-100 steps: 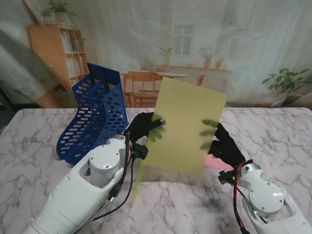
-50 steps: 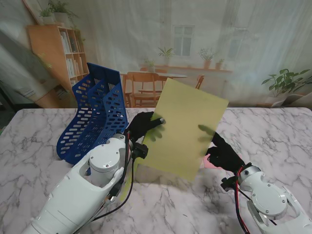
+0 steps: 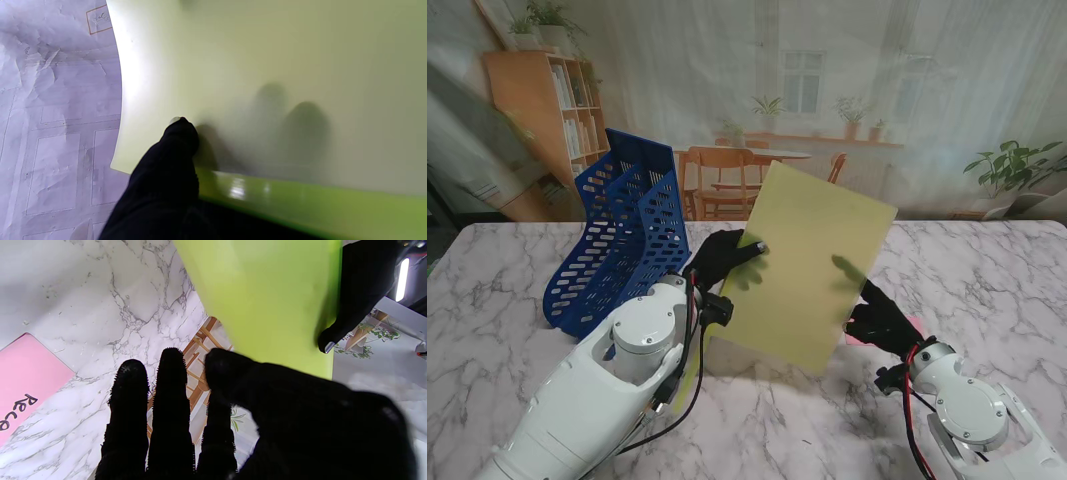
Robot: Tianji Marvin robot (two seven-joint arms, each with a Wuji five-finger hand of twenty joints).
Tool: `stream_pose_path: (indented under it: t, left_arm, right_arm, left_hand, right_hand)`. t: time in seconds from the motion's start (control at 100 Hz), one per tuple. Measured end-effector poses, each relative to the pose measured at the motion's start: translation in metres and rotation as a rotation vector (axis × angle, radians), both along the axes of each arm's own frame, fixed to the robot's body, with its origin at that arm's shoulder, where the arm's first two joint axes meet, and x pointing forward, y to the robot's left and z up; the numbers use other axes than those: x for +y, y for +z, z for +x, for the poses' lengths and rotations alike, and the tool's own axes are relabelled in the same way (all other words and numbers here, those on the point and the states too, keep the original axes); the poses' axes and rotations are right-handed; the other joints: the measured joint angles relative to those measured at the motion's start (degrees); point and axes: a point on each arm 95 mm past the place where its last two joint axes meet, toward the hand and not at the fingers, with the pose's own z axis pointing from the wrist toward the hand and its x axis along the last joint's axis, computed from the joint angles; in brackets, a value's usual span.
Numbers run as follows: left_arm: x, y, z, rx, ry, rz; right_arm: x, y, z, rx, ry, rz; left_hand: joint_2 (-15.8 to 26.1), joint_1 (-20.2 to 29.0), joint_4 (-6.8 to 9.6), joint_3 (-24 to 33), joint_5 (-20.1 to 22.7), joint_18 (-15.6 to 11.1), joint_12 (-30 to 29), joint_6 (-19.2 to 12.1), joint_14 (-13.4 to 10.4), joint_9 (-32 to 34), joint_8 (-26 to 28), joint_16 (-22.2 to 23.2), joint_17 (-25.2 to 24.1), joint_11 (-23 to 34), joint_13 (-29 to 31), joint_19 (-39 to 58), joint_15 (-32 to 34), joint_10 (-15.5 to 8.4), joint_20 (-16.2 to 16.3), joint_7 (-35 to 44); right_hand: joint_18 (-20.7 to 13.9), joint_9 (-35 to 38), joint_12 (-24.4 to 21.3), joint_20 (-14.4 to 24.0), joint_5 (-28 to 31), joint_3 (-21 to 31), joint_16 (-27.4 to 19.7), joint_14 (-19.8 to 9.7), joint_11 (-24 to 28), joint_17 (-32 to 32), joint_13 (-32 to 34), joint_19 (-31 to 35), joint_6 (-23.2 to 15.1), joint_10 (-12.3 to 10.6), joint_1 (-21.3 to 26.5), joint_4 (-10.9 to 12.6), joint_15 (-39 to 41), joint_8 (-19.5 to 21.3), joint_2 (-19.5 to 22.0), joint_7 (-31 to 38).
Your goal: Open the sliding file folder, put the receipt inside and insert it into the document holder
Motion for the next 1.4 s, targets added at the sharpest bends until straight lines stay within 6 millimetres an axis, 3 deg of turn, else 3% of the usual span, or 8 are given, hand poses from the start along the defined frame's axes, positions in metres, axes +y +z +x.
stream_pose_path:
  t: [0.25, 0.33, 0.42, 0.54, 0.83, 0.95, 1.11, 1.4]
  left_arm:
    - [-0.002, 0.0, 0.0, -0.001, 0.001, 0.0]
    - [-0.002, 0.0, 0.0, -0.001, 0.0, 0.0]
    - [-0.003, 0.0, 0.0, 0.0, -0.002, -0.001]
    - [-0.005, -0.001, -0.001, 0.003, -0.009, -0.005]
    - [-0.009, -0.004, -0.004, 0.011, -0.024, -0.005]
    - [-0.009, -0.005, -0.004, 0.012, -0.025, -0.006]
    - [-0.009, -0.006, -0.005, 0.011, -0.025, -0.007]
    - [-0.01, -0.008, -0.006, 0.016, -0.027, -0.004]
  right_arm:
    - [0.0, 0.0, -0.001, -0.004, 0.013, 0.006]
    - [0.001, 0.0, -0.001, -0.01, 0.003, 0.013]
    - [0.002, 0.0, 0.0, -0.017, -0.017, 0.037]
    - [0.003, 0.001, 0.0, -0.016, -0.032, 0.083]
    - [0.009, 0.006, 0.001, -0.02, -0.086, 0.15]
    - [0.011, 0.009, 0.002, -0.016, -0.098, 0.17]
    - [0.009, 0.009, 0.001, -0.01, -0.1, 0.199]
    - [0.011, 0.01, -0.001, -0.006, -0.106, 0.212]
  left_hand:
    - [0.0, 0.0, 0.0, 0.03, 0.0, 0.0, 0.01, 0.0, 0.01, 0.0, 0.49, -0.25, 0.01, 0.0, 0.0, 0.05, 0.01, 0.01, 0.0, 0.0]
    - [0.01, 0.0, 0.0, 0.03, 0.0, 0.01, 0.01, 0.0, 0.01, 0.0, 0.49, -0.25, 0.01, 0.0, 0.0, 0.07, 0.01, 0.01, 0.0, 0.0]
    - [0.02, 0.0, 0.0, 0.03, -0.02, 0.01, 0.01, 0.0, 0.01, 0.0, 0.49, -0.25, 0.01, 0.0, 0.0, 0.07, 0.01, 0.01, -0.78, 0.0]
    - [0.07, 0.0, -0.01, 0.03, -0.15, 0.01, 0.02, 0.0, 0.01, 0.0, 0.49, -0.25, 0.01, 0.0, 0.0, 0.07, 0.01, 0.01, -0.88, 0.0]
    - [0.08, -0.02, -0.01, 0.03, -0.85, 0.01, 0.03, -0.01, 0.01, 0.0, 0.49, -0.36, 0.01, 0.0, 0.0, 0.07, 0.01, 0.01, -0.9, -0.4]
    - [0.08, -0.02, -0.01, 0.03, -0.9, 0.01, 0.02, -0.01, 0.01, 0.0, 0.49, -0.4, 0.01, 0.0, 0.0, 0.07, 0.01, 0.01, -0.9, -0.85]
    - [0.08, -0.04, -0.11, 0.03, -0.94, 0.01, 0.03, -0.02, 0.01, 0.0, 0.49, -0.43, 0.01, 0.0, 0.0, 0.07, 0.01, 0.01, -0.91, -1.22]
    - [0.06, -0.05, -0.11, 0.03, -0.94, 0.01, 0.04, -0.05, 0.01, 0.0, 0.48, -0.4, 0.03, 0.01, 0.0, 0.07, 0.01, 0.01, -0.34, -0.12]
  right_hand:
    - [0.14, -0.59, -0.62, 0.3, 1.2, -20.08, 0.0, 0.88, -0.63, -1.1, -0.78, -0.53, 5.76, 2.38, -8.02, -2.95, 0.0, 4.47, -1.33, 0.17]
    - [0.92, -0.33, -0.62, 0.71, 0.52, -24.52, 0.0, 1.41, -0.64, -1.31, -0.79, -0.55, 7.15, 3.41, -8.69, -3.25, 0.0, 8.73, -1.44, 10.19]
    - [2.63, -0.31, -0.62, 1.58, -0.78, -29.34, 0.74, 2.2, -0.64, -2.84, -2.15, -0.55, 7.23, 7.75, -9.3, -3.43, 0.0, 10.16, -1.32, 24.67]
    - [5.4, -1.45, 0.11, 2.96, 1.53, -36.23, 1.55, 3.55, 0.39, -4.94, -5.08, -1.2, 7.69, 11.26, -10.41, -4.56, 0.68, 10.42, 1.55, 32.17]
    - [13.06, -2.15, -0.39, 6.39, 14.7, -30.0, 0.37, 4.28, 0.42, -12.89, -12.31, -9.66, 16.95, 11.77, -21.05, -4.72, -1.27, 20.91, 8.92, 41.45]
    - [13.85, -2.15, -0.73, 6.51, 15.66, -23.72, -1.24, 4.35, -0.73, -13.58, -12.32, -12.55, 19.98, 11.85, -21.21, -4.72, -3.66, 20.0, 10.17, 39.44]
    - [15.19, -2.15, -1.38, 6.51, 11.77, -13.64, -2.47, 5.11, -2.19, -13.68, -12.34, -14.81, 20.64, 12.06, -11.89, -2.34, -6.53, 13.54, 11.89, 34.07]
    - [16.0, -2.11, -1.47, 5.82, 13.03, -23.59, -2.64, 5.69, -2.77, -12.97, -12.28, -15.91, 20.67, 12.66, -19.25, -2.54, -6.54, 11.55, 11.42, 36.27]
